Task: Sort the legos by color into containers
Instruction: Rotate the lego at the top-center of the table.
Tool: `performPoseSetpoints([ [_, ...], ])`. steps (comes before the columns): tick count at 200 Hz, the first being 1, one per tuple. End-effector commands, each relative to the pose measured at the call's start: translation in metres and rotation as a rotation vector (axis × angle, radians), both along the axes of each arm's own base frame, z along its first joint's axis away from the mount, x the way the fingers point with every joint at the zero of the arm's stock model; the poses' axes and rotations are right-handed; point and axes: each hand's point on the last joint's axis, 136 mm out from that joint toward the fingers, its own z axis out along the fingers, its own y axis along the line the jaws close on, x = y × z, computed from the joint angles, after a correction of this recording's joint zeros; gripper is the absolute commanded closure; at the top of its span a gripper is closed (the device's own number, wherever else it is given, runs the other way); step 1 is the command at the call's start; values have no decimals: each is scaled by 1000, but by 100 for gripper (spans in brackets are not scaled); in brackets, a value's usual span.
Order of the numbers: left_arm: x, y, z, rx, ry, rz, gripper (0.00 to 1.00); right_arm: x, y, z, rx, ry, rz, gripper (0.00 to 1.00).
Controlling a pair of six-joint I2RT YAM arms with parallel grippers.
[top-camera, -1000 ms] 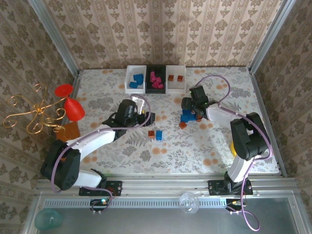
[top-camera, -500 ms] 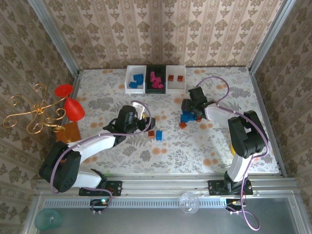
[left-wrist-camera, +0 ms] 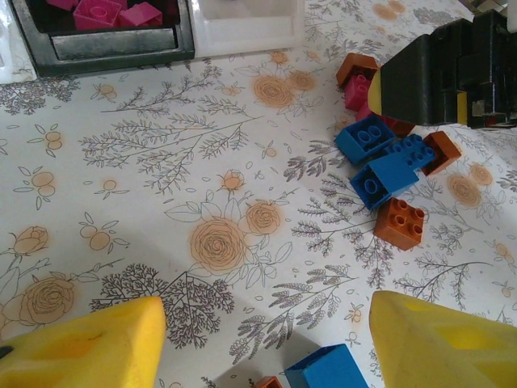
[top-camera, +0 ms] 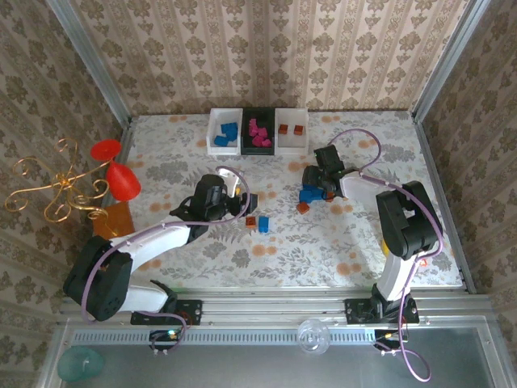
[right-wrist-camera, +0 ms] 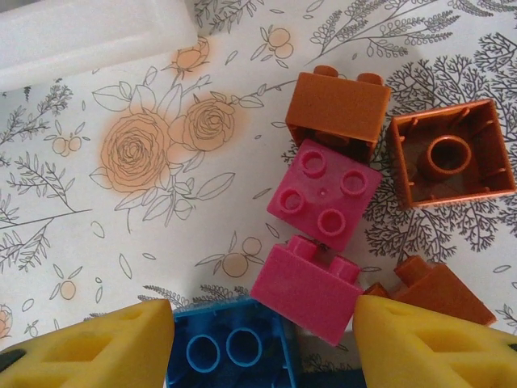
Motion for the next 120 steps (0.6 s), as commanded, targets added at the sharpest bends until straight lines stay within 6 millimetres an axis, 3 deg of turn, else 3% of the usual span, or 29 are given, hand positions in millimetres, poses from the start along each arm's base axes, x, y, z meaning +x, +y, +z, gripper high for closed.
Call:
performPoseSetpoints([
  [1, -1, 2, 3, 16, -29, -6, 31, -8, -2, -20, 5, 58, -12, 38],
  [35, -1, 1, 3, 17, -29, -7, 31, -8, -3, -20, 2, 54, -10, 38],
  [57, 0, 1, 2, 20, -25, -6, 31, -2, 16, -15, 55, 47, 72, 39],
  [97, 0, 1, 0, 27, -22, -7, 31, 3, 32, -5, 53, 36, 150, 39],
  [120, 0, 1, -2, 29, -18, -8, 31, 4, 26, -4, 11, 46, 135, 39],
])
